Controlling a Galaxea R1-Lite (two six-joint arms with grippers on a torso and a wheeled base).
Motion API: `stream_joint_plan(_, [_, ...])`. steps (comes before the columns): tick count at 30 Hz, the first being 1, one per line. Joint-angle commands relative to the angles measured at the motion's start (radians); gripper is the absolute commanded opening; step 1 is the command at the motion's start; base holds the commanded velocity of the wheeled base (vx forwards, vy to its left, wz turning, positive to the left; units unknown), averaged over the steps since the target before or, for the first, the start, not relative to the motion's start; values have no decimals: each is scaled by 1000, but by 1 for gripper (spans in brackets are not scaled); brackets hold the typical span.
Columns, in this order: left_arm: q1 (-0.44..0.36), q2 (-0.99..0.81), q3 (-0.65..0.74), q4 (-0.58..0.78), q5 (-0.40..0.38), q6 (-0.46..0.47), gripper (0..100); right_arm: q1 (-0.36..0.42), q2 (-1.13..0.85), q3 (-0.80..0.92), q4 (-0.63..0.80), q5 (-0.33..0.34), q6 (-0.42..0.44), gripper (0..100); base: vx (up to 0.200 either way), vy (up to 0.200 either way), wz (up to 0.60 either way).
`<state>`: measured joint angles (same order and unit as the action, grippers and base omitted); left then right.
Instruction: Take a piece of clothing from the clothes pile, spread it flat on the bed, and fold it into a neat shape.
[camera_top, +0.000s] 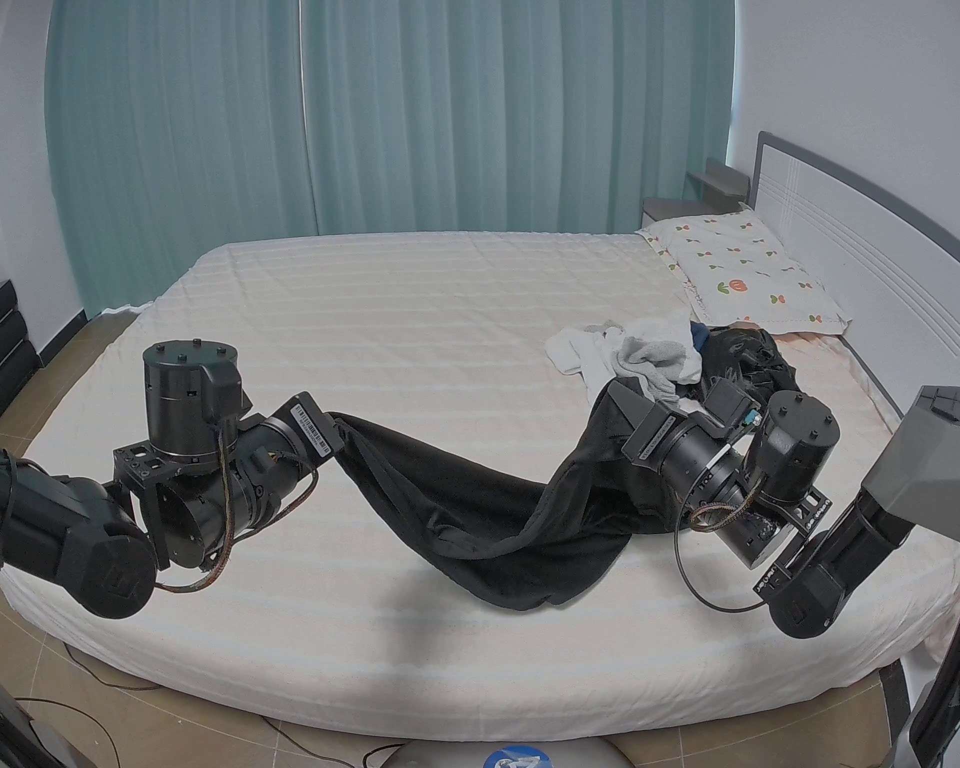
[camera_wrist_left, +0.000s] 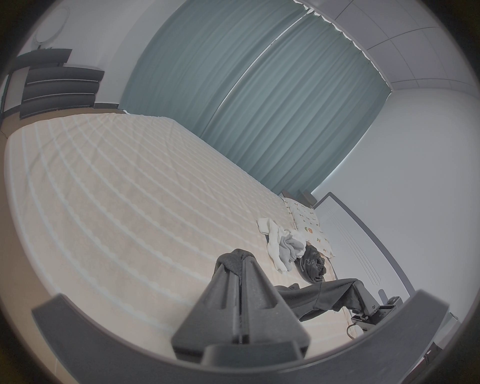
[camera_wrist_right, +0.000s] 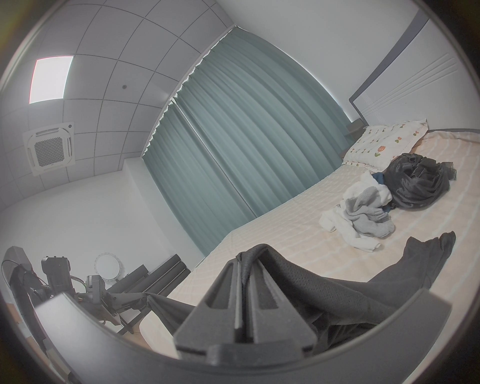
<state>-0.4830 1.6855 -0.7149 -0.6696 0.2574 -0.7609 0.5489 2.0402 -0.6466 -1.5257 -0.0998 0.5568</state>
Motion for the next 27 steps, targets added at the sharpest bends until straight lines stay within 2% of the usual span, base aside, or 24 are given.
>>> stream_joint_plan(1, [4, -6, 0, -1, 0, 0, 0, 0, 0, 1, -2, 2, 0, 0, 0, 200, 0])
stream_joint_plan(27, [23, -21, 14, -2, 0, -5, 0, -6, -2, 12, -16, 2, 2, 0, 0, 200, 0])
